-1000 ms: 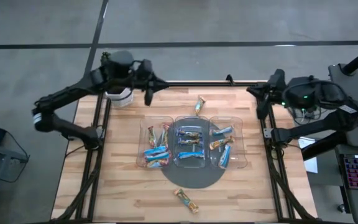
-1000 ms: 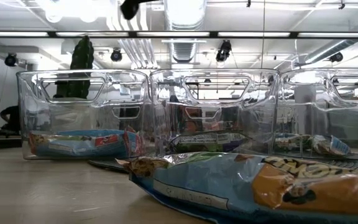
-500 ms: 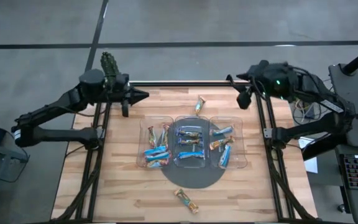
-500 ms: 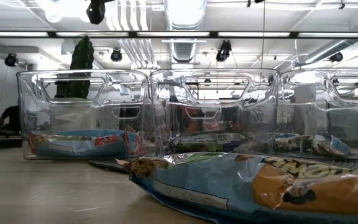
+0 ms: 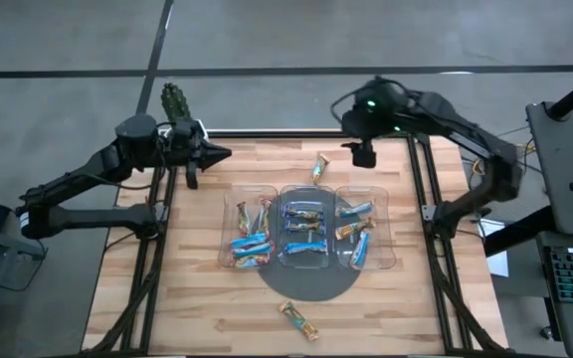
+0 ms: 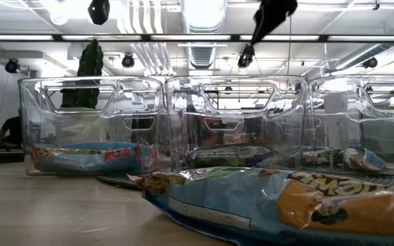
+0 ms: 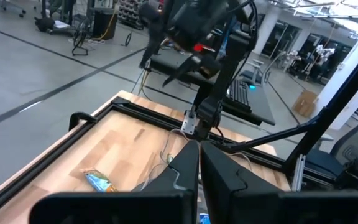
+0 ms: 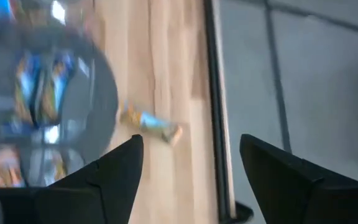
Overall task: Pick and place Granola Bars by type
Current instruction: Put the yellow granola bar into the right transparent bin
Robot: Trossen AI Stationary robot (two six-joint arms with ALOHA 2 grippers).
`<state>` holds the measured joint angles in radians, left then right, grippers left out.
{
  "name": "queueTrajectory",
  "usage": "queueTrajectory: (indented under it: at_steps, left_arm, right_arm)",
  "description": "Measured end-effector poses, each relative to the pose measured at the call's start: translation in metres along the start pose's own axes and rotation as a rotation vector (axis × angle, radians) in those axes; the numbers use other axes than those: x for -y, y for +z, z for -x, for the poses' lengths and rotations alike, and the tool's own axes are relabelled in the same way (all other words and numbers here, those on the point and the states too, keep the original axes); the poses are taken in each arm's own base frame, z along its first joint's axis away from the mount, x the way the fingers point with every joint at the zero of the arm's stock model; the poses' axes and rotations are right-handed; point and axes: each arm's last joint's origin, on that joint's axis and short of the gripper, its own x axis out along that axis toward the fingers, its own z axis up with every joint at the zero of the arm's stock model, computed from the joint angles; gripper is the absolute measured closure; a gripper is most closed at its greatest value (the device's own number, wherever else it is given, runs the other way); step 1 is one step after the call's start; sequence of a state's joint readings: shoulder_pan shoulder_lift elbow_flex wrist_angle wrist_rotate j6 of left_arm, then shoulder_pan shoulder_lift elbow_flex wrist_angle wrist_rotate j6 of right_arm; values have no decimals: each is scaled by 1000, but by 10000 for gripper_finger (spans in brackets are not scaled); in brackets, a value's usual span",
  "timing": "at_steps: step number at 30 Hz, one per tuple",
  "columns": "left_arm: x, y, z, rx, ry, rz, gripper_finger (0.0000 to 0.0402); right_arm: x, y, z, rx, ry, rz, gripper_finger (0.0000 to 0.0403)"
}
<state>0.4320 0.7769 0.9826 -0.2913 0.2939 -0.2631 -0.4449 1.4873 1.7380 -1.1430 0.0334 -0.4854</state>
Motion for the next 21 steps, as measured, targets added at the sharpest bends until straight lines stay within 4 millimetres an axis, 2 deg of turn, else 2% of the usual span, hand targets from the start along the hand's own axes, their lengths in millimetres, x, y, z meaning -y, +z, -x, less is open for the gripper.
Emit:
queueTrajectory:
  at_steps: [7,11,17,21]
  left_arm:
    - [-2,-5,-2,-16,4,4,401]
    - [-3,-9,-3,-37,10,13,401]
    - [-5,-13,-5,-56,15,41,401]
    - [-6,-14,-6,-59,17,69,401]
  right_arm:
    - [5,6,-51,-238,179,262,158]
    - [8,12,-71,-271,228,303,167]
    - [22,27,-88,-217,161,118,176]
    - [30,32,-102,-251,89,-184,177]
